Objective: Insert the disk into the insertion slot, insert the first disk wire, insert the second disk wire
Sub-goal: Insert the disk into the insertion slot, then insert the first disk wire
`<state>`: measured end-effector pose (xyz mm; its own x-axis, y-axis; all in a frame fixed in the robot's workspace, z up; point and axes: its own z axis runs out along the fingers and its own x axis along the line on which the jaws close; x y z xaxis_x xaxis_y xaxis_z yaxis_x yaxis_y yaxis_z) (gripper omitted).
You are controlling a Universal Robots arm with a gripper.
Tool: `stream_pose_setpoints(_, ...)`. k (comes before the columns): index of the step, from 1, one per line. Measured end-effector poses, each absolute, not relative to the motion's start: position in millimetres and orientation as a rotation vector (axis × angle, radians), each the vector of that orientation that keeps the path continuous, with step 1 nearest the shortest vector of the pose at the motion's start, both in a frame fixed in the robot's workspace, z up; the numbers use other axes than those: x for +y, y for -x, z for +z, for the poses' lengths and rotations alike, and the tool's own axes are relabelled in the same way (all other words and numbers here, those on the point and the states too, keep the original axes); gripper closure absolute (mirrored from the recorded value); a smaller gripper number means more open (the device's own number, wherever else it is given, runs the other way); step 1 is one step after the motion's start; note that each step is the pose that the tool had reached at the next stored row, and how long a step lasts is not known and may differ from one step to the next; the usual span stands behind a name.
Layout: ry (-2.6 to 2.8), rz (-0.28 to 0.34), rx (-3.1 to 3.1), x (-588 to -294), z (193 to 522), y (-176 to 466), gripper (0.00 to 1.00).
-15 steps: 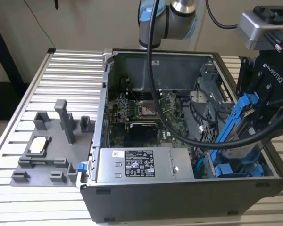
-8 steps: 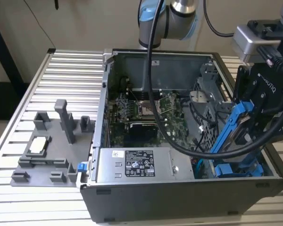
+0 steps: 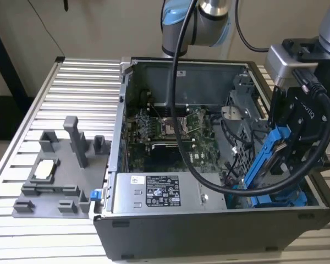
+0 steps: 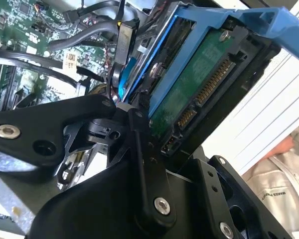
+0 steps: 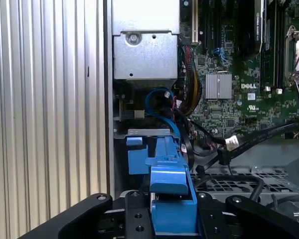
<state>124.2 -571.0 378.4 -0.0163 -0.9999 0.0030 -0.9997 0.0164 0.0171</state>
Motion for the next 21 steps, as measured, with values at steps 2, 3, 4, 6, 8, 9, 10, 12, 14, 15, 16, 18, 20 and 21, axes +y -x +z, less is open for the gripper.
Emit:
stream_pose_setpoints(2, -2.193, -0.016, -2.230, -571.0, 375.7, -124.2, 0.67)
stream_pose_setpoints(3, -2.193, -0.016, -2.230, -571.0, 374.7, -124.2, 0.67)
stream_pose_setpoints(4, -2.193, -0.016, -2.230, -571.0, 373.8, -124.2, 0.67)
stream_pose_setpoints(6, -2.193, -0.016, -2.229, -570.9, 372.9, -124.2, 0.67)
stream_pose_setpoints(8, -2.193, -0.016, -2.229, -571.0, 372.9, -124.2, 0.67)
stream_pose_setpoints(9, -2.193, -0.016, -2.229, -571.0, 372.8, -124.2, 0.67)
stream_pose_setpoints(10, -2.193, -0.016, -2.229, -571.0, 372.8, -124.2, 0.67)
stream_pose_setpoints(12, -2.193, -0.016, -2.229, -571.0, 372.7, -124.2, 0.67)
stream_pose_setpoints(14, -2.193, -0.016, -2.229, -571.0, 372.8, -124.2, 0.66)
stream_pose_setpoints(15, -2.193, -0.016, -2.229, -571.0, 372.7, -124.2, 0.66)
stream_pose_setpoints(16, -2.193, -0.016, -2.229, -571.0, 372.8, -124.2, 0.66)
stream_pose_setpoints(18, -2.193, -0.016, -2.230, -571.0, 372.7, -124.2, 0.59)
stream_pose_setpoints(20, -2.193, -0.016, -2.229, -571.0, 373.5, -124.2, 0.59)
stream_pose_setpoints(21, -2.193, -0.015, -2.229, -571.0, 375.3, -124.2, 0.59)
